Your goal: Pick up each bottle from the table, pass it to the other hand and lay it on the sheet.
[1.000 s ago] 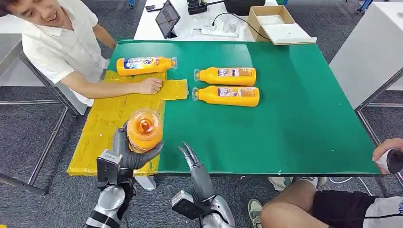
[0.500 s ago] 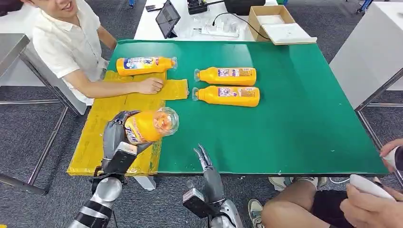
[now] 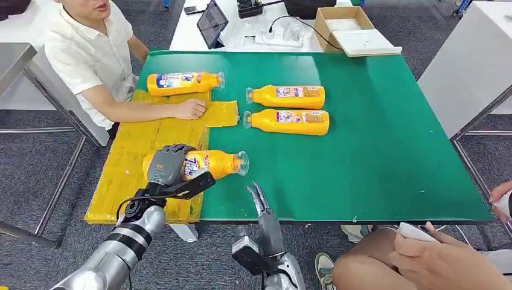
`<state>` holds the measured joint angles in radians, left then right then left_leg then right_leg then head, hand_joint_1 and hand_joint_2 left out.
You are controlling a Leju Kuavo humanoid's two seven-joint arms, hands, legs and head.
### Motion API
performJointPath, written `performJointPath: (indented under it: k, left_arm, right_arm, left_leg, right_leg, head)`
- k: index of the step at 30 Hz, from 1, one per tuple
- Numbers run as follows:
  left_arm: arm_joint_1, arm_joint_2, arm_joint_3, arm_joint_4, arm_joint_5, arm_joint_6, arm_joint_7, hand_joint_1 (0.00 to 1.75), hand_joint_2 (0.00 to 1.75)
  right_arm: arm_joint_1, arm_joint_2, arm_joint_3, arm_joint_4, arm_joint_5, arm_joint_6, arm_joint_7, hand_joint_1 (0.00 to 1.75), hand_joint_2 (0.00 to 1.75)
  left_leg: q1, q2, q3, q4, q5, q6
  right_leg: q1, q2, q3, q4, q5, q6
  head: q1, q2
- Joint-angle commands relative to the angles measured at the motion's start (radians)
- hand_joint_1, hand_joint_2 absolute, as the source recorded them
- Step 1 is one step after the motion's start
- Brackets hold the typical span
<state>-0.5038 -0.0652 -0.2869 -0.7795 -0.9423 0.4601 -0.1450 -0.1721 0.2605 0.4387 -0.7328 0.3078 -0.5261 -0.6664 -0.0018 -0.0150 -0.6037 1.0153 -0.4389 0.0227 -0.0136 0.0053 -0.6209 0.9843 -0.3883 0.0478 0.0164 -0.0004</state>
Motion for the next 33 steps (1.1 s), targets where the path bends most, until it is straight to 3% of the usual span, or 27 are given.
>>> performJointPath:
  k: [1, 10, 18, 20, 21, 22, 23, 24, 25, 33]
  left_arm:
    - [-0.177, -0.009, -0.033, 0.332, -0.018, -0.060, 0.061, 1.75, 1.75]
    - [-0.224, -0.011, -0.032, 0.437, -0.041, -0.158, 0.079, 1.75, 1.75]
    - [-0.221, -0.011, -0.032, 0.436, -0.041, -0.156, 0.078, 1.75, 1.75]
    - [-0.219, -0.014, -0.014, 0.434, -0.012, -0.224, 0.046, 1.75, 1.75]
    - [-0.215, -0.015, -0.001, 0.430, 0.007, -0.247, 0.027, 1.68, 1.75]
    - [-0.212, -0.015, 0.008, 0.430, 0.025, -0.283, 0.004, 1.03, 1.75]
    - [-0.211, -0.012, 0.011, 0.430, 0.033, -0.302, -0.008, 0.56, 1.75]
    - [-0.209, -0.010, 0.006, 0.427, 0.031, -0.303, -0.017, 0.26, 0.00]
    - [-0.208, -0.010, 0.002, 0.425, 0.029, -0.303, -0.022, 0.05, 0.00]
    - [-0.127, -0.023, 0.131, 0.268, 0.358, -0.528, -0.325, 0.00, 0.00]
  right_arm:
    - [-0.007, -0.001, -0.033, 0.005, 0.005, 0.016, -0.032, 0.00, 0.00]
    - [-0.012, 0.002, -0.034, 0.008, 0.003, 0.030, -0.032, 0.00, 0.00]
    - [-0.013, 0.002, -0.034, 0.008, 0.003, 0.030, -0.032, 0.00, 0.00]
    - [-0.011, -0.001, -0.033, 0.004, -0.001, 0.034, -0.032, 0.00, 0.00]
    - [-0.010, -0.003, -0.032, 0.004, -0.003, 0.035, -0.032, 0.00, 0.00]
    - [-0.010, -0.006, -0.030, 0.005, -0.007, 0.037, -0.032, 0.00, 0.00]
    - [-0.009, -0.008, -0.028, 0.006, -0.009, 0.035, -0.032, 0.00, 0.00]
    - [-0.009, -0.010, -0.026, 0.007, -0.014, 0.032, -0.032, 0.00, 0.00]
    - [-0.008, -0.012, -0.024, 0.006, -0.016, 0.029, -0.032, 0.00, 0.00]
    - [-0.008, -0.040, 0.025, 0.008, -0.072, 0.009, -0.032, 0.00, 0.00]
  left_leg:
    - [0.000, -0.001, 0.002, 0.000, 0.000, -0.001]
    - [0.001, 0.000, 0.003, 0.000, -0.001, -0.001]
    - [0.000, 0.001, 0.005, -0.001, -0.001, -0.001]
    - [0.000, 0.001, 0.004, -0.001, 0.000, -0.001]
    - [0.000, 0.001, 0.005, -0.001, -0.001, -0.001]
    - [0.000, 0.001, 0.005, -0.001, -0.001, -0.001]
    - [0.001, 0.002, 0.007, -0.001, -0.001, -0.002]
    - [0.000, 0.001, 0.006, -0.001, -0.001, -0.001]
    - [0.000, 0.000, 0.006, -0.001, -0.001, -0.001]
    - [0.000, -0.001, 0.009, -0.002, -0.001, -0.001]
  right_leg:
    - [0.000, -0.002, 0.002, 0.000, -0.001, -0.001]
    - [0.001, -0.001, 0.003, 0.000, -0.001, -0.001]
    - [0.001, 0.000, 0.004, 0.000, -0.001, -0.001]
    - [0.000, 0.000, 0.003, 0.000, 0.000, -0.001]
    - [0.000, 0.000, 0.004, 0.000, -0.001, -0.001]
    - [0.000, 0.000, 0.004, 0.001, -0.001, -0.001]
    - [0.001, 0.001, 0.006, 0.000, -0.001, -0.002]
    - [0.000, 0.001, 0.005, 0.000, -0.001, -0.001]
    - [0.000, 0.000, 0.006, 0.000, -0.001, -0.001]
    - [0.000, -0.001, 0.010, -0.001, -0.002, -0.001]
  head:
    - [0.000, 0.000]
    - [0.000, 0.000]
    - [0.000, 0.000]
    - [0.000, 0.000]
    - [0.000, 0.000]
    - [0.000, 0.000]
    - [0.000, 0.000]
    - [-0.001, 0.000]
    - [-0.001, 0.000]
    - [0.000, 0.000]
